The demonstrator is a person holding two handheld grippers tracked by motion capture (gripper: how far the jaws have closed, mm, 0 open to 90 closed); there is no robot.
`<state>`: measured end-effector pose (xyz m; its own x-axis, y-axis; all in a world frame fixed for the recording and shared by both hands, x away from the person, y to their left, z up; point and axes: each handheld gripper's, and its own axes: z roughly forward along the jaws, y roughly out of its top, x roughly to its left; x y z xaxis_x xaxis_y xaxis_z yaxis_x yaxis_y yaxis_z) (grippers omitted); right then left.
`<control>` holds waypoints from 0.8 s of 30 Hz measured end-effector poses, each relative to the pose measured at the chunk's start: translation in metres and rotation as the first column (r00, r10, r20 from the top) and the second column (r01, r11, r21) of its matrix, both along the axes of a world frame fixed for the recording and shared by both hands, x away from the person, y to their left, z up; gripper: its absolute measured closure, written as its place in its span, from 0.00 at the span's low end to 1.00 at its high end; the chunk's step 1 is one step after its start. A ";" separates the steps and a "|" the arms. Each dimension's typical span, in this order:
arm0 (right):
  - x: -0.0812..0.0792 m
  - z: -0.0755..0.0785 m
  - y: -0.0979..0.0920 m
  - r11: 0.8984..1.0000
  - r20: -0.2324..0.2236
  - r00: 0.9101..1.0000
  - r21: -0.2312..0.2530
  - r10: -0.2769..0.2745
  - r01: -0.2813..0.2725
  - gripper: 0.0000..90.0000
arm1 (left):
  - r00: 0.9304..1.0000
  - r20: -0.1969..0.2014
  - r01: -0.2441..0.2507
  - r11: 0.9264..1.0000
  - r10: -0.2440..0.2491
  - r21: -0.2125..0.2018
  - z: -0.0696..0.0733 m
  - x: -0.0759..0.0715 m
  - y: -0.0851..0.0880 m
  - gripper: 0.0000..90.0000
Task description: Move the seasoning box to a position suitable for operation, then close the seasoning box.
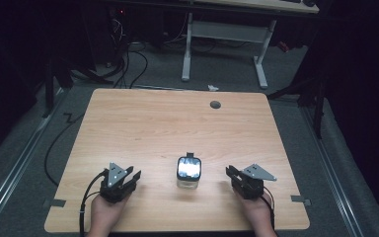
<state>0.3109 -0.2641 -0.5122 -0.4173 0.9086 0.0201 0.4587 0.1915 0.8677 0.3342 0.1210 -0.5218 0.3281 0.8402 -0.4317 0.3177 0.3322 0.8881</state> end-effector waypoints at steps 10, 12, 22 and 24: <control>-0.008 -0.003 -0.035 0.996 -0.005 0.996 -0.004 -0.093 0.093 0.69 | 0.998 -0.007 -0.062 0.998 0.062 0.012 0.002 0.010 0.025 0.62; -0.012 -0.004 -0.043 0.993 0.001 0.993 0.001 -0.115 0.115 0.63 | 0.997 -0.011 -0.076 0.997 0.076 0.005 0.003 0.011 0.029 0.61; -0.021 -0.008 -0.068 0.981 0.001 0.981 0.005 -0.195 0.195 0.50 | 0.996 -0.009 -0.092 0.996 0.092 0.008 0.001 0.015 0.036 0.59; -0.021 -0.008 -0.069 0.979 -0.004 0.979 0.008 -0.202 0.202 0.48 | 0.996 -0.011 -0.090 0.996 0.090 0.006 0.000 0.015 0.036 0.58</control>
